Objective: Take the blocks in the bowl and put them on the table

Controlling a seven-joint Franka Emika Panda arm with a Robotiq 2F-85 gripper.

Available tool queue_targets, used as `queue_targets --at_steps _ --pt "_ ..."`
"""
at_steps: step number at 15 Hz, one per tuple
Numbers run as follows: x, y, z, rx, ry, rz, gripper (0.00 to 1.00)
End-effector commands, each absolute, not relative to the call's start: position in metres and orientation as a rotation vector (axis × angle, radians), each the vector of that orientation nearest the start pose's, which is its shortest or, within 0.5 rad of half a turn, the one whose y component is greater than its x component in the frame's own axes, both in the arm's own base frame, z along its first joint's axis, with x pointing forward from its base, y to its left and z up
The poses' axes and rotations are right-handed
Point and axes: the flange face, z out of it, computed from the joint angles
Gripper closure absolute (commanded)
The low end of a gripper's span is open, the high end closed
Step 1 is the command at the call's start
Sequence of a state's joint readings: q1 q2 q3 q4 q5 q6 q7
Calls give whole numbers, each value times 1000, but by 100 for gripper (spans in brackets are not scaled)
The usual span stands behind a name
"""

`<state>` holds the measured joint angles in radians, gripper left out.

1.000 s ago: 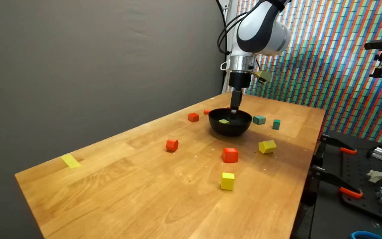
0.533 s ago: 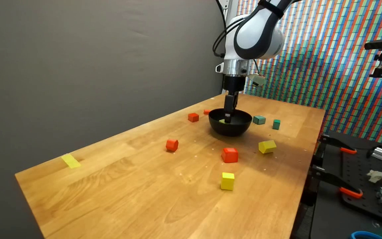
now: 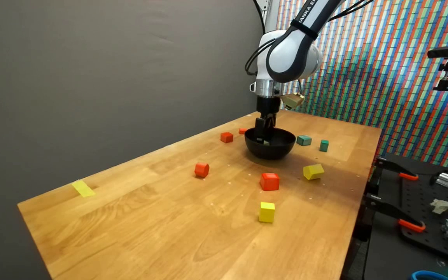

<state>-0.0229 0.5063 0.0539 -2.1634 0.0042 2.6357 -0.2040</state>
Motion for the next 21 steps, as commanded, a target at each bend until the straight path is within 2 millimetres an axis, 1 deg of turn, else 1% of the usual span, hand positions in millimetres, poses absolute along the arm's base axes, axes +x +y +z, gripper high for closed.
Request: queue_targets --at_steps 1,3,5,6,7,11,13,16,17,19,20,21 --pt "575 21 149 -3121 -311 4 27" --pt "577 21 146 -3116 -296 -1 31" --pt "574 21 146 -3114 -282 -10 46" --pt "572 21 147 -3117 -277 -18 55" --pt "570 22 151 -3121 -271 -37 61" --pt "560 24 170 -3153 -282 -123 61" --pt "554 28 189 -3182 -310 -205 61" --pt "545 35 228 -3225 -421 -336 61" --pt "547 38 242 -3242 -468 -392 61" --pt "562 52 264 -3261 -612 -482 61" --pt "575 64 268 -3252 -703 -491 61" --pt "584 78 270 -3229 -779 -502 61"
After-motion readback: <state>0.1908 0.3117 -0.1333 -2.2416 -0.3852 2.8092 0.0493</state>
